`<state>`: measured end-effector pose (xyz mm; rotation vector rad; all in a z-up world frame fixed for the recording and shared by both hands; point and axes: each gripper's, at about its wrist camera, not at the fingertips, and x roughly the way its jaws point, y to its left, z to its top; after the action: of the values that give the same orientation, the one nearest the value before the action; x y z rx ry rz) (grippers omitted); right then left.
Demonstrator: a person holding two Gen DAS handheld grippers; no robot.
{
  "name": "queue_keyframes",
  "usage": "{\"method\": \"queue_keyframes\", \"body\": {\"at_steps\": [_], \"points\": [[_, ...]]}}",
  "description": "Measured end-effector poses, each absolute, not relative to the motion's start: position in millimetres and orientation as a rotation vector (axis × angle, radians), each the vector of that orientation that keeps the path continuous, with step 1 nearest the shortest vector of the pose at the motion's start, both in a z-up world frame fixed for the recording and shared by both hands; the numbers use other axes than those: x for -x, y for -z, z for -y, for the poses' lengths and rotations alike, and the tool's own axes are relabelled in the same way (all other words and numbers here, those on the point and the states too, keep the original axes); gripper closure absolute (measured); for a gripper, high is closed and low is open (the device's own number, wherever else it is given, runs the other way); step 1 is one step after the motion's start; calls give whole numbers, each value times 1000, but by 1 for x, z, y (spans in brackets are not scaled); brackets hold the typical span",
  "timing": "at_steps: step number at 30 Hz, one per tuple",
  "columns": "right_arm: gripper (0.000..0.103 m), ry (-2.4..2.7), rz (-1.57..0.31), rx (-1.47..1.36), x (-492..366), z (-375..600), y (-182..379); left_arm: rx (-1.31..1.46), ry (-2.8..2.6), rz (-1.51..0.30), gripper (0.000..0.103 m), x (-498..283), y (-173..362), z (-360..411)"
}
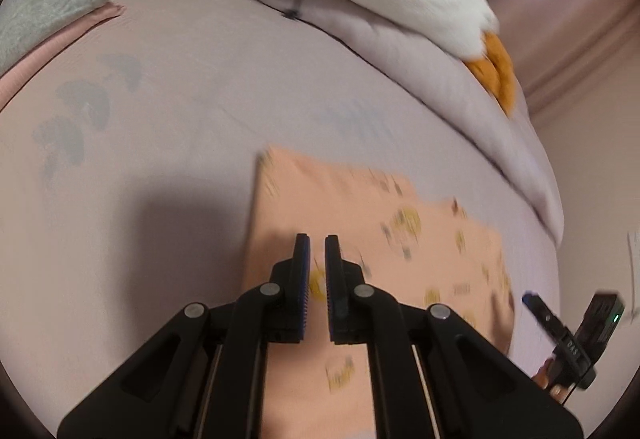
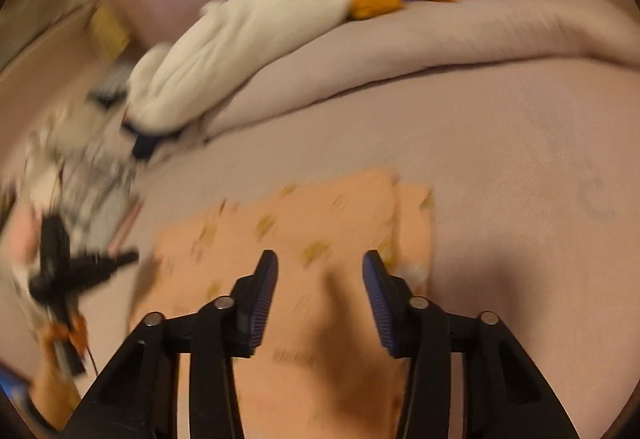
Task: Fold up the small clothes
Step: 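Move both open tools over the folded peach shirt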
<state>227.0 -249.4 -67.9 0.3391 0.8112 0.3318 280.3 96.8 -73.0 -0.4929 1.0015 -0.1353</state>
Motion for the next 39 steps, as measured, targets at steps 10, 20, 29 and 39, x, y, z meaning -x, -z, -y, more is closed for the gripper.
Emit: {"method": "queue_keyframes", "body": {"at_steps": [10, 20, 29, 39], "points": [[67, -309, -959, -121, -197, 213, 111, 249, 232, -1086, 97, -216, 116, -56], [67, -302, -970, -129, -175, 219, 102, 344, 264, -1053, 75, -173, 115, -95], [65, -399, -940, -220, -206, 178, 94, 480, 240, -1037, 50, -209, 117, -113], [65, -412, -934, -236, -284, 130, 101, 541, 335, -1090, 51, -259, 124, -87]]}}
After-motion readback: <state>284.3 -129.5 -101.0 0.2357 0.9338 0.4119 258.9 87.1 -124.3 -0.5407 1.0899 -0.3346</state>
